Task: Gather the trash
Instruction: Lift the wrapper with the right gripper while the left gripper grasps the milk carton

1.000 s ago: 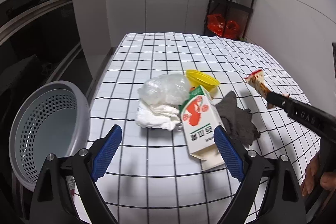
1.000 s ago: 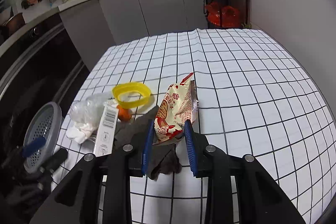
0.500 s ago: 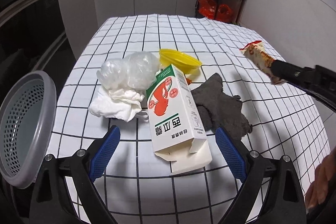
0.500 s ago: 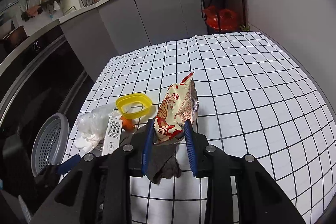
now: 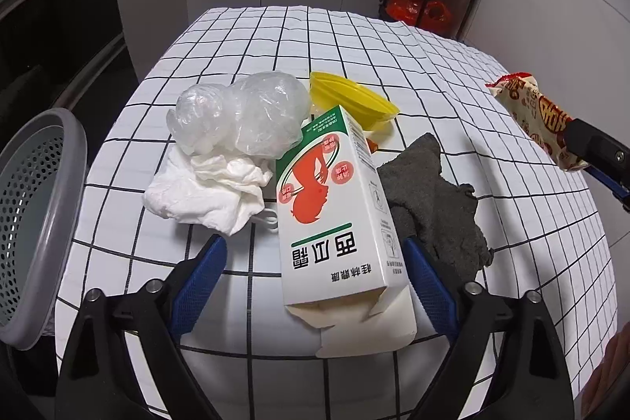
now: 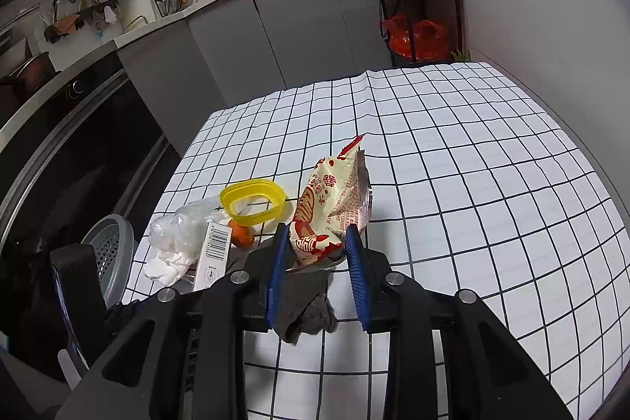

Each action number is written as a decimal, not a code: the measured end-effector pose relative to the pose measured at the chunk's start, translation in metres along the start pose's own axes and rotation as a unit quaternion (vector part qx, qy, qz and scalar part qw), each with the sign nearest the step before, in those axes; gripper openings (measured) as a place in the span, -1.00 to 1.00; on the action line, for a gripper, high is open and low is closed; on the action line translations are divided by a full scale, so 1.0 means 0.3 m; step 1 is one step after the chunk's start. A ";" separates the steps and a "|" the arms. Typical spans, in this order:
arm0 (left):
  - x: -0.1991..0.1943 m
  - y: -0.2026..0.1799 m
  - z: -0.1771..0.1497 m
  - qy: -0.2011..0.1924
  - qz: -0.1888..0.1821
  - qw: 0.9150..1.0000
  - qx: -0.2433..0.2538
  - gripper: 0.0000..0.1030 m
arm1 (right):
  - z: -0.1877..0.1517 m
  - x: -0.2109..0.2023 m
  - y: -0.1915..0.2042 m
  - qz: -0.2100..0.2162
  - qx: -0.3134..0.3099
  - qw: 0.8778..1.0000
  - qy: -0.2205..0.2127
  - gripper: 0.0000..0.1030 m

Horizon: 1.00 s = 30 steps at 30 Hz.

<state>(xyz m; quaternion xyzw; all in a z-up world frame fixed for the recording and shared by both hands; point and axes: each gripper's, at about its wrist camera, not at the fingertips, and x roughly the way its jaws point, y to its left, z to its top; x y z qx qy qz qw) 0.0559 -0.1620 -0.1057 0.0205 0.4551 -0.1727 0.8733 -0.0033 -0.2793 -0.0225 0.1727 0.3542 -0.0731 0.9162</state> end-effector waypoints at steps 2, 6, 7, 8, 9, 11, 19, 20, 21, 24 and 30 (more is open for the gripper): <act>0.001 -0.001 0.002 0.002 -0.010 1.000 0.000 0.40 | -0.001 0.000 -0.004 -0.001 0.001 1.000 0.001 -0.44; -0.003 -0.016 -0.002 0.001 -0.013 1.000 0.011 0.11 | 0.000 -0.001 -0.007 -0.003 0.003 1.000 0.000 -0.44; -0.004 -0.018 -0.003 0.000 -0.013 1.000 0.013 0.08 | 0.001 0.000 -0.006 -0.003 0.003 1.000 0.000 -0.44; -0.007 -0.020 -0.003 -0.001 -0.015 1.000 0.014 0.08 | 0.000 0.000 -0.004 -0.003 0.002 1.000 0.000 -0.44; -0.011 -0.021 -0.004 -0.003 -0.016 1.000 0.016 0.06 | 0.000 -0.001 -0.004 -0.003 0.001 1.000 -0.001 -0.44; -0.028 -0.025 -0.008 -0.010 -0.013 1.000 0.023 0.05 | -0.002 -0.002 -0.003 -0.003 0.001 1.000 -0.001 -0.44; -0.101 -0.034 -0.015 -0.037 -0.010 0.998 0.047 0.01 | -0.003 -0.002 0.006 -0.003 0.002 1.000 -0.002 -0.44; -0.103 -0.028 -0.012 -0.038 -0.011 0.998 0.046 0.01 | -0.003 -0.002 0.009 -0.002 0.001 1.000 -0.001 -0.44; -0.109 -0.025 -0.012 -0.040 -0.012 0.998 0.045 0.00 | -0.001 -0.001 0.008 -0.002 0.000 1.000 -0.001 -0.44; -0.121 -0.013 -0.006 -0.045 -0.013 0.998 0.042 -0.01 | 0.000 0.001 0.013 -0.002 -0.002 1.000 -0.001 -0.44; -0.169 -0.001 -0.001 -0.068 -0.011 0.996 0.050 -0.02 | 0.000 0.002 0.019 -0.001 -0.004 1.000 -0.003 -0.44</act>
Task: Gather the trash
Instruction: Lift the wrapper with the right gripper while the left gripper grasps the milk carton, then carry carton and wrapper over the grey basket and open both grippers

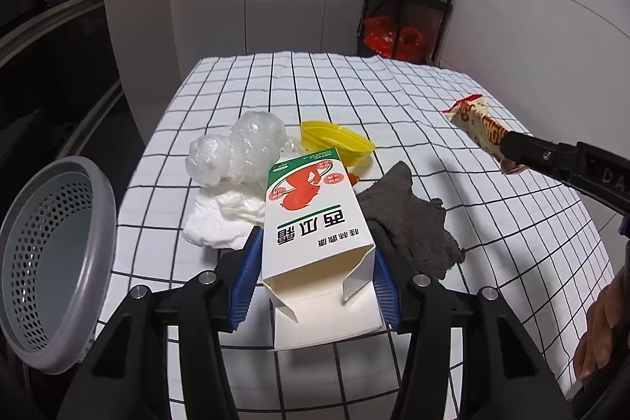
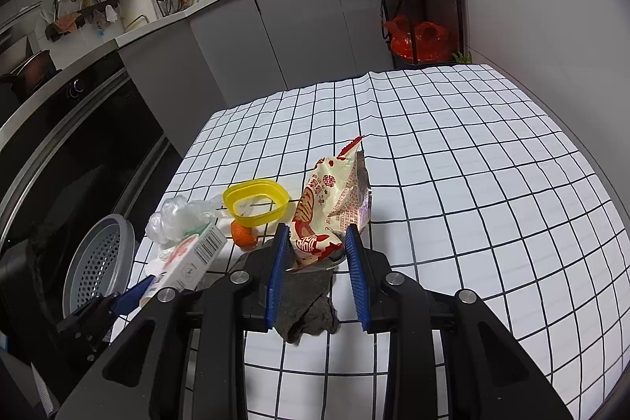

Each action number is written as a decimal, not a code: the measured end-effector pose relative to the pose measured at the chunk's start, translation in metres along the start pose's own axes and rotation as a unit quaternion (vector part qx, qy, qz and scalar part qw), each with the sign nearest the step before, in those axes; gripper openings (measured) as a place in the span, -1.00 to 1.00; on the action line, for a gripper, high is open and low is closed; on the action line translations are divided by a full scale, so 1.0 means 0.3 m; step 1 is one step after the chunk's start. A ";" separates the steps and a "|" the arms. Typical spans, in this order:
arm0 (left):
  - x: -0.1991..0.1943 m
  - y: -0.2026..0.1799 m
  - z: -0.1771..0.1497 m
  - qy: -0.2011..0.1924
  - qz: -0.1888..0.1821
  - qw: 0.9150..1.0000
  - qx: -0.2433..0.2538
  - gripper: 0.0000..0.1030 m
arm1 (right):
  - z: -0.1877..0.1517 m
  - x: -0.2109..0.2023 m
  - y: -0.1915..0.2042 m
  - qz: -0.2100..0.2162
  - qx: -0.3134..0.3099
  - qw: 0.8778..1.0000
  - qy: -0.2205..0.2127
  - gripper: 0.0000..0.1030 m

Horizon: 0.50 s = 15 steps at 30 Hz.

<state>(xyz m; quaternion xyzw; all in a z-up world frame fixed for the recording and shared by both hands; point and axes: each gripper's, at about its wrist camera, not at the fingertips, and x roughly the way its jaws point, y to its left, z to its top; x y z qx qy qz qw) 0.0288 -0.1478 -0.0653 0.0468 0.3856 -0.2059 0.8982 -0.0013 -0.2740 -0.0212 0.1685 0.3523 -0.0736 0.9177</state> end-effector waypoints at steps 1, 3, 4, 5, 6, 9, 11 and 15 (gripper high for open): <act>-0.010 0.002 0.003 -0.004 0.000 1.000 0.001 -0.02 | 0.000 0.001 0.001 0.000 0.000 1.000 0.000 -0.44; -0.028 0.008 0.005 -0.011 0.001 1.000 0.004 -0.02 | -0.002 0.000 0.003 0.000 -0.001 1.000 0.000 -0.44; -0.039 0.013 0.007 -0.016 0.001 1.000 0.005 -0.02 | -0.002 -0.001 0.007 0.000 -0.002 1.000 -0.001 -0.44; -0.047 0.018 0.008 -0.018 0.001 1.000 0.006 -0.02 | -0.003 -0.002 0.013 0.001 -0.003 1.000 -0.001 -0.44; -0.056 0.023 0.010 -0.021 0.001 1.000 0.006 -0.02 | -0.003 -0.002 0.017 0.002 -0.004 1.000 -0.001 -0.44; -0.081 0.044 0.018 -0.029 -0.002 1.000 0.003 -0.02 | -0.005 -0.001 0.030 0.004 -0.007 1.000 -0.002 -0.44; -0.102 0.060 0.025 -0.036 -0.009 0.999 0.001 -0.02 | -0.005 0.002 0.044 0.005 -0.010 1.000 -0.002 -0.44; -0.161 0.093 0.033 -0.056 -0.013 0.998 -0.003 -0.02 | -0.006 0.009 0.073 0.007 -0.017 1.000 -0.001 -0.44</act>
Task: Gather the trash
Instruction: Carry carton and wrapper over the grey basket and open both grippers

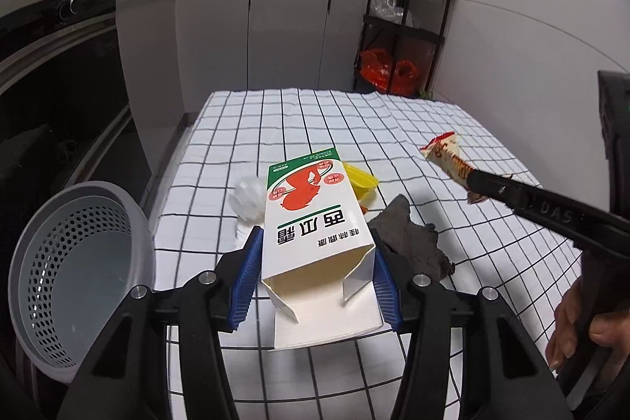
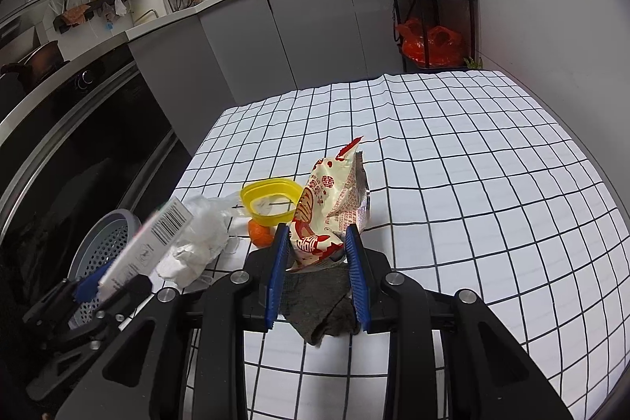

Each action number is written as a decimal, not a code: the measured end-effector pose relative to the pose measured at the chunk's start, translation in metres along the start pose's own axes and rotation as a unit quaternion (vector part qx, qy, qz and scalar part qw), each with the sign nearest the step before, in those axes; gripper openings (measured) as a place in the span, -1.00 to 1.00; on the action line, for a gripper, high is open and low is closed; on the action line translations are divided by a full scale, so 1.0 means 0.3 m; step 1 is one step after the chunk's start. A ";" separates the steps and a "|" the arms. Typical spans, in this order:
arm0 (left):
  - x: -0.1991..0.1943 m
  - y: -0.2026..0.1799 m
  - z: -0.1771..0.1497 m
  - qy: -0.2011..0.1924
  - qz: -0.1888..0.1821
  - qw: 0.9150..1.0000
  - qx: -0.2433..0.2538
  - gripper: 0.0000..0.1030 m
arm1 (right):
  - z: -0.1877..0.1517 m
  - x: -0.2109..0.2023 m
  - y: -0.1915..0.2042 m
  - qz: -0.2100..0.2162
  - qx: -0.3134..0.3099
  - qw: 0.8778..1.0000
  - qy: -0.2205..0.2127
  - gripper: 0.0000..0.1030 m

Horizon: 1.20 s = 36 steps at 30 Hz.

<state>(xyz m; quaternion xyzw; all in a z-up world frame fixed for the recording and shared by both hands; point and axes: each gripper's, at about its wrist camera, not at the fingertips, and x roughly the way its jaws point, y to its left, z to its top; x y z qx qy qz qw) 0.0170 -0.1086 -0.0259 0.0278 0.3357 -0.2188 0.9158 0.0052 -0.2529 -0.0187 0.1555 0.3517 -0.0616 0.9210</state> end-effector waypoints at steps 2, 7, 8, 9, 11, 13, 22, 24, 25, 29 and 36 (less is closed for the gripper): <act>-0.027 0.019 0.004 -0.009 0.003 1.000 -0.001 -0.02 | 0.003 0.003 0.015 0.002 -0.002 1.000 0.000 -0.44; -0.070 0.087 0.017 -0.025 0.025 0.999 -0.011 -0.02 | 0.006 0.002 0.062 0.014 -0.008 1.000 -0.003 -0.45; -0.077 0.105 0.019 -0.027 0.031 0.999 -0.015 -0.02 | 0.006 0.001 0.079 0.017 -0.011 1.000 -0.004 -0.45; -0.079 0.121 0.020 -0.027 0.037 0.999 -0.017 -0.02 | 0.006 0.000 0.092 0.021 -0.013 1.000 -0.004 -0.45; -0.085 0.159 0.025 -0.023 0.062 0.998 -0.020 -0.02 | 0.009 -0.001 0.132 0.029 -0.019 0.999 -0.007 -0.45; -0.099 0.205 0.029 -0.024 0.082 0.996 -0.026 -0.02 | 0.014 0.001 0.175 0.040 -0.026 0.999 -0.009 -0.45; -0.184 0.395 0.029 -0.034 0.155 0.986 -0.045 -0.02 | 0.017 0.027 0.395 0.108 -0.051 0.993 -0.008 -0.45; -0.198 0.430 0.023 -0.031 0.167 0.984 -0.051 -0.02 | 0.013 0.041 0.456 0.130 -0.056 0.990 -0.001 -0.45; -0.206 0.453 0.019 -0.030 0.174 0.983 -0.054 -0.02 | 0.012 0.048 0.480 0.138 -0.058 0.989 0.002 -0.45; -0.229 0.538 0.003 -0.023 0.195 0.978 -0.074 -0.02 | -0.006 0.093 0.608 0.171 -0.082 0.982 0.019 -0.45; -0.234 0.650 -0.030 0.000 0.214 0.971 -0.103 -0.02 | -0.048 0.186 0.772 0.217 -0.122 0.966 0.065 -0.45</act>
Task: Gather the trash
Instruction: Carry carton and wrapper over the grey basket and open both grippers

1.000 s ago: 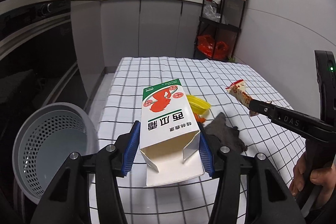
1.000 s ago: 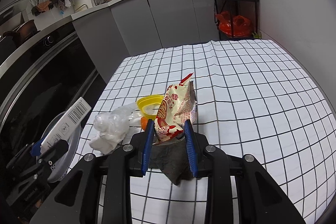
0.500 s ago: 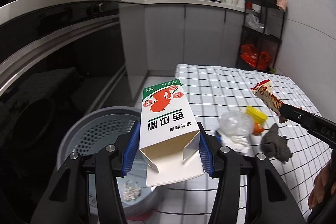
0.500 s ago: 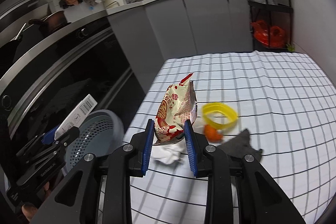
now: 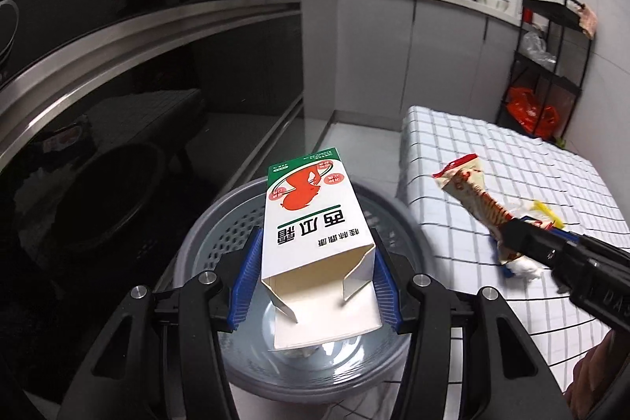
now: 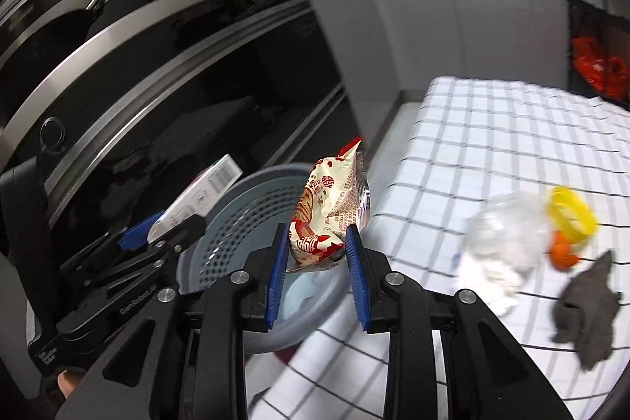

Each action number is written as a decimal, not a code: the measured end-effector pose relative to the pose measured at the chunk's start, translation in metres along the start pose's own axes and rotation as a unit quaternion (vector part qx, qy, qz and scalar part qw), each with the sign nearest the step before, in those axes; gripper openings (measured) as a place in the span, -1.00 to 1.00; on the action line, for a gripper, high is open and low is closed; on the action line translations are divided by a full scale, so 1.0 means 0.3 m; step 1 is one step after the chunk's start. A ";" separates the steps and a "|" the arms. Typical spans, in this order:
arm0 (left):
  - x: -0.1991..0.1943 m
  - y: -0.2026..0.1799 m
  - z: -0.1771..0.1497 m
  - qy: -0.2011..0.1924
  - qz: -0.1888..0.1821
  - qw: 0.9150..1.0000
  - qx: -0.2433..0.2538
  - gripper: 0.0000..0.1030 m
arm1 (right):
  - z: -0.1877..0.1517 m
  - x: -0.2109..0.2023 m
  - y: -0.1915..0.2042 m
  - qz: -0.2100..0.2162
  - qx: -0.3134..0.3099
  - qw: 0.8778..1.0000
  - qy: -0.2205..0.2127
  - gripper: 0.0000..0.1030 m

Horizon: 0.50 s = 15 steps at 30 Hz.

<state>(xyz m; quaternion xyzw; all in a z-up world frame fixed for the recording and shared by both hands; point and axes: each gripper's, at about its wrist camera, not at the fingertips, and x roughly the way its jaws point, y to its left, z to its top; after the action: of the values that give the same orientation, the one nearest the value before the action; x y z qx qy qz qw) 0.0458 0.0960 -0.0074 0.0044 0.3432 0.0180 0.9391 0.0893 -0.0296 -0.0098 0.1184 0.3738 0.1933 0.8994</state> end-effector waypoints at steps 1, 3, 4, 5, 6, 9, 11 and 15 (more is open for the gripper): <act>0.004 0.010 -0.005 0.004 0.004 1.000 -0.002 -0.02 | 0.000 0.022 0.011 0.003 -0.005 1.000 0.006 -0.45; 0.016 0.027 -0.009 0.012 0.007 1.000 -0.007 -0.02 | -0.001 0.052 0.027 0.009 -0.011 1.000 0.015 -0.45; 0.022 0.039 -0.013 0.016 0.007 1.000 -0.011 -0.02 | -0.001 0.066 0.032 0.014 -0.011 1.000 0.020 -0.45; 0.026 0.047 -0.015 0.020 0.007 1.000 -0.014 -0.02 | -0.001 0.079 0.031 0.021 -0.011 0.999 0.027 -0.45; 0.032 0.054 -0.014 0.023 0.007 1.000 -0.016 -0.02 | -0.002 0.093 0.035 0.027 -0.012 0.999 0.033 -0.45; 0.042 0.066 -0.017 0.031 0.008 0.999 -0.019 -0.02 | -0.008 0.126 0.052 0.036 -0.017 0.998 0.047 -0.45; 0.047 0.066 -0.020 0.036 0.009 0.999 -0.019 -0.01 | -0.007 0.148 0.063 0.041 -0.020 0.997 0.056 -0.45; 0.054 0.073 -0.025 0.043 0.008 0.999 -0.019 0.00 | -0.006 0.176 0.068 0.048 -0.021 0.996 0.067 -0.45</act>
<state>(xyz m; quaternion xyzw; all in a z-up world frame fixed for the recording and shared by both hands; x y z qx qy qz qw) 0.0526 0.1186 -0.0231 -0.0110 0.3827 0.0324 0.9232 0.1168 0.0119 -0.0367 0.1038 0.4228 0.2514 0.8645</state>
